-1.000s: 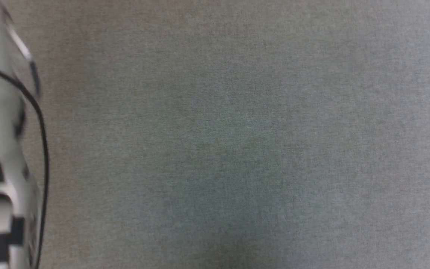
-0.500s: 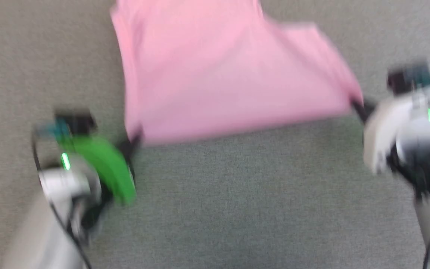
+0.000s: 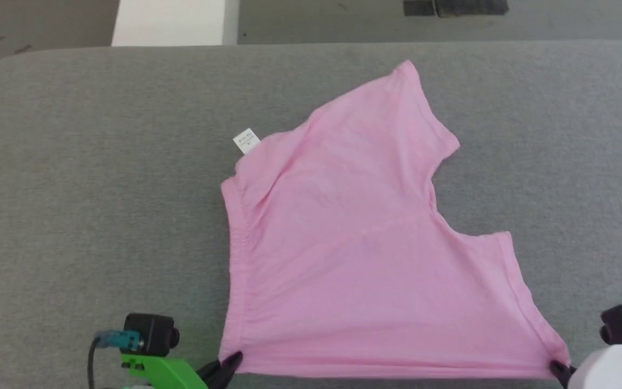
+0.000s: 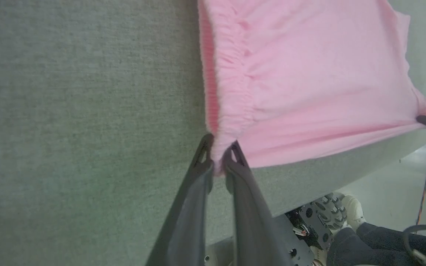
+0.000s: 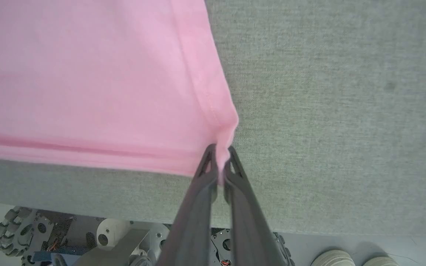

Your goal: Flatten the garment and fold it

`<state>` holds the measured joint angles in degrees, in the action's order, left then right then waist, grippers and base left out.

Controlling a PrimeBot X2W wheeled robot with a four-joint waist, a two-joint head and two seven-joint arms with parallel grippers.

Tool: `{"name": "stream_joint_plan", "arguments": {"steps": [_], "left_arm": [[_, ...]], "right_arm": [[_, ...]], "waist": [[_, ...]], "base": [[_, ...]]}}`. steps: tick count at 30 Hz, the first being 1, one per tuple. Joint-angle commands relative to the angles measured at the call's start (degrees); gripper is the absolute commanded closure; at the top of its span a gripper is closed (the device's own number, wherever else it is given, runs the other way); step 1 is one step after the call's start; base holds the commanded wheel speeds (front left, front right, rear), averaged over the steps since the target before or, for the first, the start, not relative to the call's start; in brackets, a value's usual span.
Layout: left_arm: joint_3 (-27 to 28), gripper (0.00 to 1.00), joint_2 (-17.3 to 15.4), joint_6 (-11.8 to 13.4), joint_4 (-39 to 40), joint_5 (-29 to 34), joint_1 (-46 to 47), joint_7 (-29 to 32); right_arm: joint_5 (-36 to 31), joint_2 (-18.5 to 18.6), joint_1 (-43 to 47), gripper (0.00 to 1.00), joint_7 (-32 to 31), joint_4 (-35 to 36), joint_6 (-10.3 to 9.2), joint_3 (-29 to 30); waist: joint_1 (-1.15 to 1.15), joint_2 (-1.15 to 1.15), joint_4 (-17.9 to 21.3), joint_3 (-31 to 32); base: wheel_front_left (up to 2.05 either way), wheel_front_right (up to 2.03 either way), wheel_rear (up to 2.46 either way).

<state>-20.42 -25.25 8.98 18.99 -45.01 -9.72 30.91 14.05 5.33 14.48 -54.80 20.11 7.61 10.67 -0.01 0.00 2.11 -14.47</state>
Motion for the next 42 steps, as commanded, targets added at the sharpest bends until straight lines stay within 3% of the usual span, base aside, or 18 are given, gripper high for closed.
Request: {"name": "stream_joint_plan", "arguments": {"steps": [1,7,13,24,32,40,41,42], "left_arm": [[0.9,1.0,-0.5,0.8,1.6,-0.4,-1.1,-0.4],[0.5,1.0,1.7,0.8,6.1,-1.0,0.6,-1.5],[-0.1,1.0,5.2,-1.2,3.2,-0.5,9.5,-3.7],[1.3,1.0,11.8,-3.1,-12.0,1.3,28.2,-9.4],[2.2,1.0,14.7,-2.9,-22.0,2.7,36.3,-13.5],[1.3,1.0,17.3,-4.2,-26.1,2.9,38.9,-16.7],[1.2,0.77,17.5,-4.4,-26.2,2.7,38.9,-17.0],[1.2,0.33,17.8,-4.6,-26.3,2.6,38.9,-17.5]], "right_arm": [[-0.8,-0.2,0.7,1.0,-0.3,2.4,-0.12,1.2],[-1.6,-0.8,-1.2,1.0,1.1,9.6,-0.12,0.9],[-2.2,3.6,-12.5,1.0,4.9,8.3,-0.12,-1.7],[-4.0,11.0,-40.9,1.0,14.3,-10.2,-0.12,-7.2],[-6.3,11.5,-56.2,1.0,17.6,-25.6,-0.12,-11.1],[-6.7,12.5,-65.4,1.0,17.6,-39.2,-0.12,-14.8],[-6.6,12.6,-66.0,1.0,17.6,-40.4,-0.12,-15.2],[-6.3,12.5,-66.7,1.0,17.4,-41.9,-0.12,-15.3]], "waist": [[0.01,0.0,-1.3,1.0],[0.01,0.0,-2.8,1.1],[0.01,0.0,-4.1,0.2],[0.01,0.0,-7.7,-7.6],[0.01,0.0,-10.1,-14.3],[0.01,0.0,-12.2,-17.9],[0.01,0.0,-12.4,-18.0],[0.01,0.0,-12.6,-18.0]], "base": [[0.0,0.0,0.0],[0.0,0.0,0.0],[0.0,0.0,0.0],[0.0,0.0,0.0],[0.0,0.0,0.0],[0.0,0.0,0.0],[0.0,0.0,0.0],[0.0,0.0,0.0]]}}
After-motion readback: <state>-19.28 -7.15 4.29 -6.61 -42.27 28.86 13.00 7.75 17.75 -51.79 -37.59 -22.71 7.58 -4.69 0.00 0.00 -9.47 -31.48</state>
